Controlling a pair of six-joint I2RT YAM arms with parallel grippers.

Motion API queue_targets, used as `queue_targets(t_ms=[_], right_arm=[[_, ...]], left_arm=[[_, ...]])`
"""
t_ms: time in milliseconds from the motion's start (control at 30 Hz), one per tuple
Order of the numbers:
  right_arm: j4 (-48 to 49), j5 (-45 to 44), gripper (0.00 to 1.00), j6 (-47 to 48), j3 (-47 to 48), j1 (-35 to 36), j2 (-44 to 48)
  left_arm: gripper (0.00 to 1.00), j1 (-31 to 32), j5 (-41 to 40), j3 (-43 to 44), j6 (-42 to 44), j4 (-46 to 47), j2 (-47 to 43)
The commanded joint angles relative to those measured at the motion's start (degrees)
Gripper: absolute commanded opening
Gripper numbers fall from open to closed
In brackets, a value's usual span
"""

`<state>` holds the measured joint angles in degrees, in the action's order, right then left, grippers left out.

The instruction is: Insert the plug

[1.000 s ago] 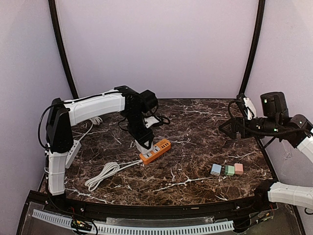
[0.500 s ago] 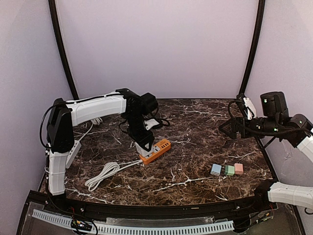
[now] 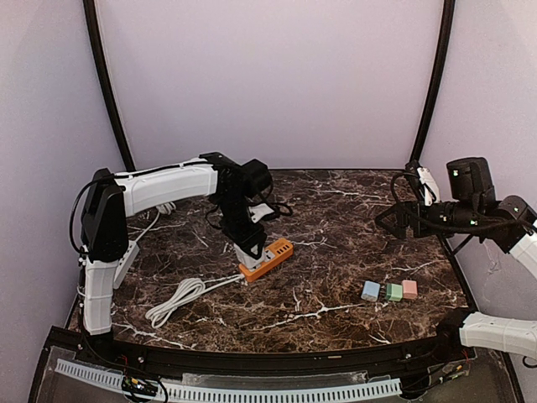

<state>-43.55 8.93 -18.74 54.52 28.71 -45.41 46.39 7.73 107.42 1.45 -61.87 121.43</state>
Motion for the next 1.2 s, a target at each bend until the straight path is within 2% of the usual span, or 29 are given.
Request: queue_targets(t_ms=[0, 667, 1167], right_arm=[[0.0, -0.3, 0.99, -0.2, 0.5, -0.1, 0.7], [-1.1, -0.4, 0.99, -0.9, 0.5, -0.1, 1.7], [-1.4, -0.2, 0.99, -2.1, 0.2, -0.1, 2.1]], left_arm=[[0.01, 0.2, -0.5, 0.3, -0.2, -2.7, 0.4], [0.01, -0.1, -5.3, 1.1, 3.0, -5.1, 0.5], [0.01, -0.2, -2.2, 0.1, 0.4, -4.3, 1.1]])
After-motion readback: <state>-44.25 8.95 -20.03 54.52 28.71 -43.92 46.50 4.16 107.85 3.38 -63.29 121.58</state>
